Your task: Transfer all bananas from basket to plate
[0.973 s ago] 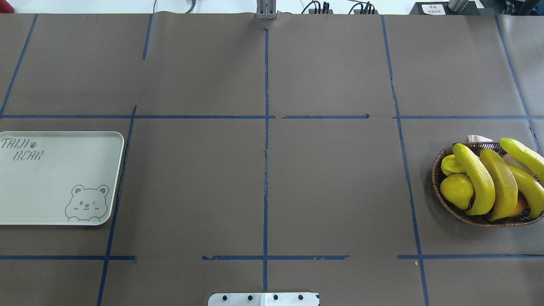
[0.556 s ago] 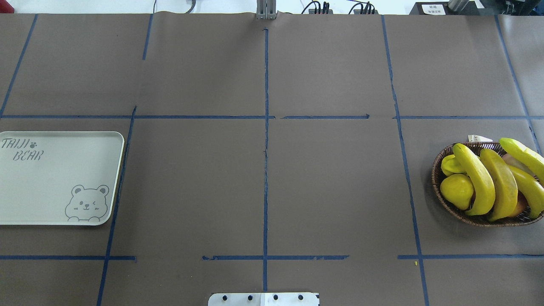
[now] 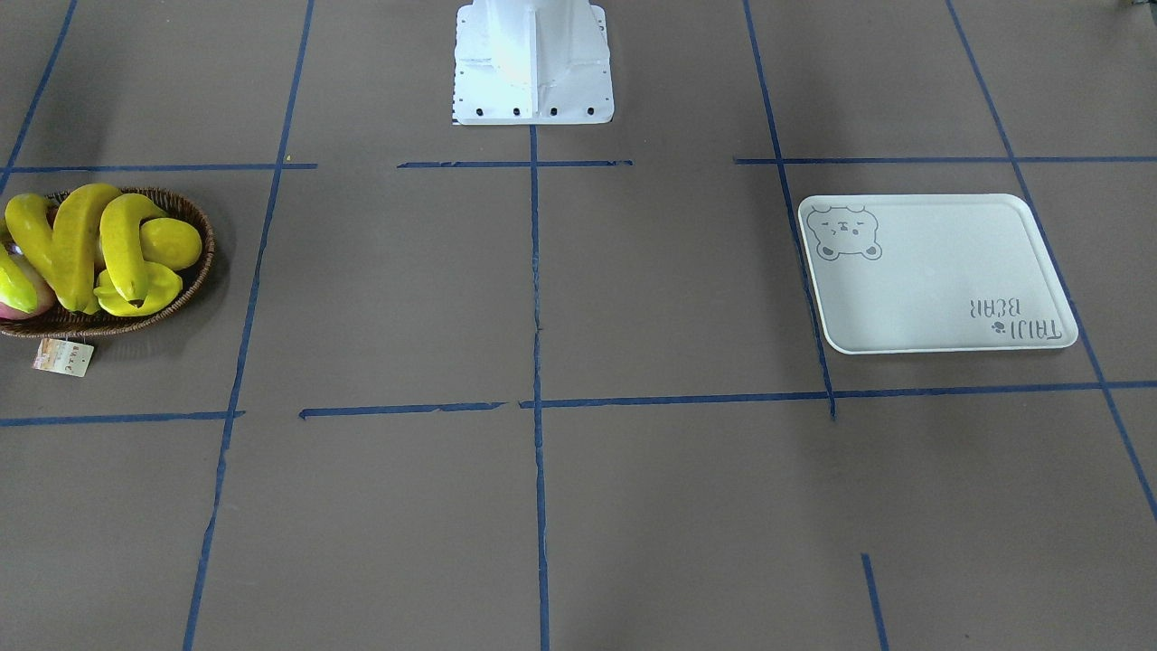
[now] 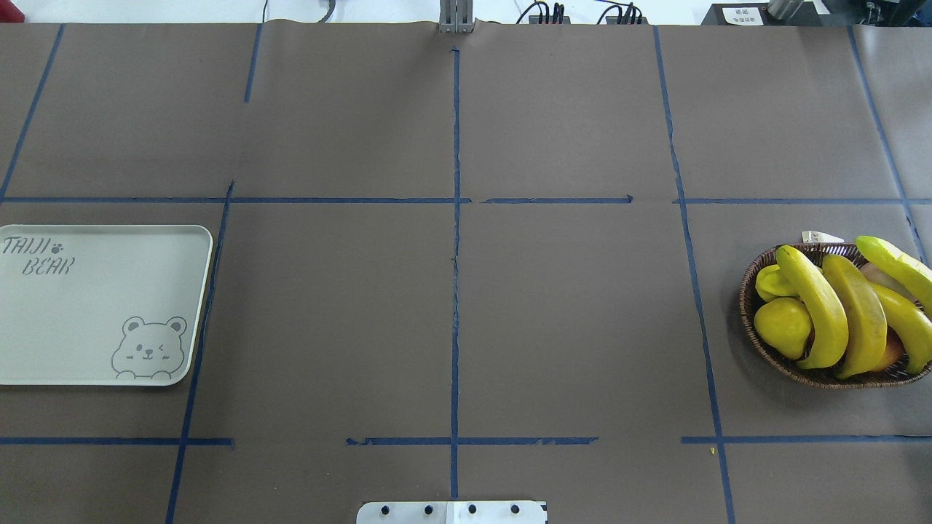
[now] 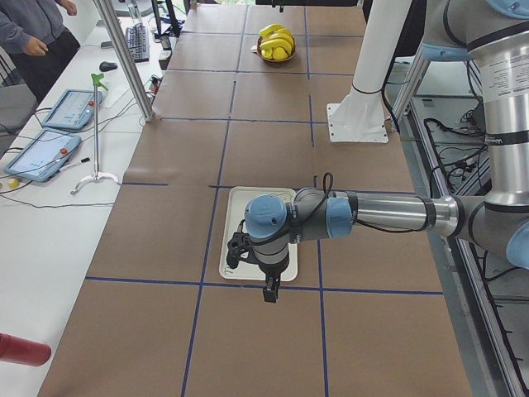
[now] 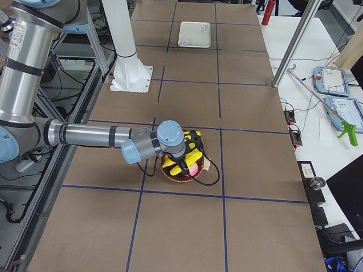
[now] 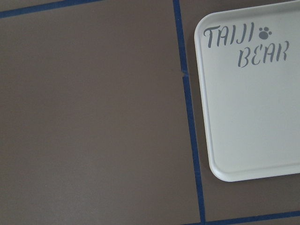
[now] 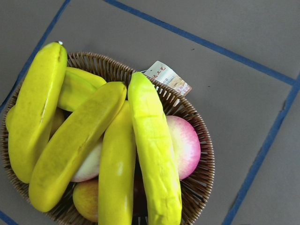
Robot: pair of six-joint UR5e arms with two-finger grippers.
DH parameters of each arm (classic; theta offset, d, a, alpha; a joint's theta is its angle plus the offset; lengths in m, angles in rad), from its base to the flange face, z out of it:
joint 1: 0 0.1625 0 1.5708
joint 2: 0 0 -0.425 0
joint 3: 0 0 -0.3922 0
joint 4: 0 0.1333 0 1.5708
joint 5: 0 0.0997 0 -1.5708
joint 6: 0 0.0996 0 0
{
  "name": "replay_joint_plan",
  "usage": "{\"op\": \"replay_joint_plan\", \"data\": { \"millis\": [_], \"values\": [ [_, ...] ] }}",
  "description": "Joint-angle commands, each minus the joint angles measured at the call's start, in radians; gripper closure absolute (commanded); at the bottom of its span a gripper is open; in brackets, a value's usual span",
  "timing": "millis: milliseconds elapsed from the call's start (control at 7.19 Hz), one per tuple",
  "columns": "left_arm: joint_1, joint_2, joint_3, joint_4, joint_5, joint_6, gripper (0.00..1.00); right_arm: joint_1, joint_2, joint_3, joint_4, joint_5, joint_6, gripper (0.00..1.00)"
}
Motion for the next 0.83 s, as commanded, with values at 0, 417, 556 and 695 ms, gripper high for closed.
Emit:
{"op": "replay_joint_plan", "data": {
  "millis": [0,417,556,695],
  "values": [
    [0.000,0.000,0.001,0.001,0.000,0.000,0.00,-0.066,0.021,-0.059,0.079,0.017,0.002,0.01],
    [0.000,0.000,0.006,0.001,0.000,0.000,0.00,-0.088,0.079,-0.152,0.082,-0.021,0.005,0.08],
    [0.000,0.000,0.006,0.001,0.000,0.000,0.00,-0.089,0.099,-0.178,0.082,-0.036,0.005,0.09],
    [0.000,0.000,0.006,0.001,-0.002,0.000,0.00,-0.097,0.101,-0.179,0.080,-0.037,0.006,0.11]
  ]
}}
